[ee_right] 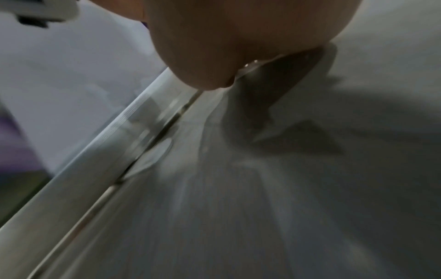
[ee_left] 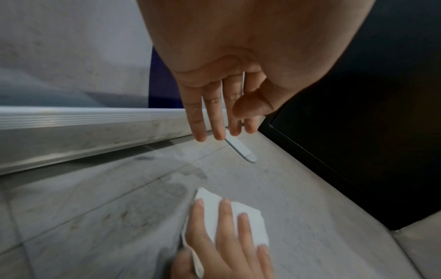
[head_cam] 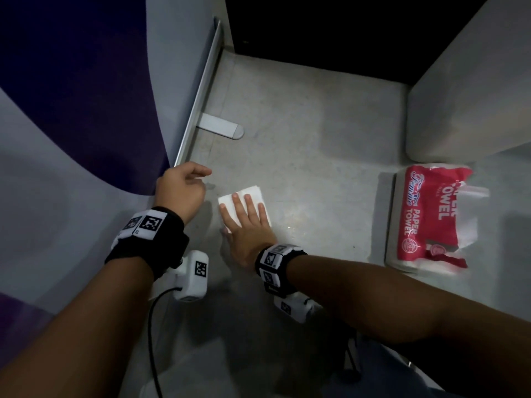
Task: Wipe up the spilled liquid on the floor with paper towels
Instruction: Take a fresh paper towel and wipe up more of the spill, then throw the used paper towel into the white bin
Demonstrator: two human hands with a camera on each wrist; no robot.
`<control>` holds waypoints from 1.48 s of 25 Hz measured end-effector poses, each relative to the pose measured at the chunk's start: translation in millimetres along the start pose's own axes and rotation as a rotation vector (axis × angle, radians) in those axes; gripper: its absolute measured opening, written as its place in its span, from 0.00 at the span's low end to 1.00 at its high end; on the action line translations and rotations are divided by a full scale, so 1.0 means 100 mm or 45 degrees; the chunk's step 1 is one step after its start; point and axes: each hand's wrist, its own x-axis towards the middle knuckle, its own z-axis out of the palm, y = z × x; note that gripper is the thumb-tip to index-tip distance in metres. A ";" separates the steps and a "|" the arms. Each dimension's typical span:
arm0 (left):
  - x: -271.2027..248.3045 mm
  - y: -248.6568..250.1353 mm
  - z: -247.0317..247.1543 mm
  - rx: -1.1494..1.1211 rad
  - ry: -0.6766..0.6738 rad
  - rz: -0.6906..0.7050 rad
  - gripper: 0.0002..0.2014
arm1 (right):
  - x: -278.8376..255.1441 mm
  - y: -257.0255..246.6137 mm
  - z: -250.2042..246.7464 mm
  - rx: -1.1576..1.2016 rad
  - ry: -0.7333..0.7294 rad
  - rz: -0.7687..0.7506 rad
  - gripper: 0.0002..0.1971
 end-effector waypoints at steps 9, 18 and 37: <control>0.02 -0.03 -0.20 -0.065 -0.028 0.006 0.17 | 0.51 -0.17 -0.27 -0.246 -0.015 -0.281 0.30; -0.01 -0.26 -0.05 -0.036 -0.086 -0.077 0.17 | 0.00 0.03 0.08 -0.568 -0.049 -0.881 0.29; -0.25 1.02 1.15 -0.412 -0.778 -0.173 0.17 | -1.18 1.34 -1.39 1.648 0.005 0.197 0.12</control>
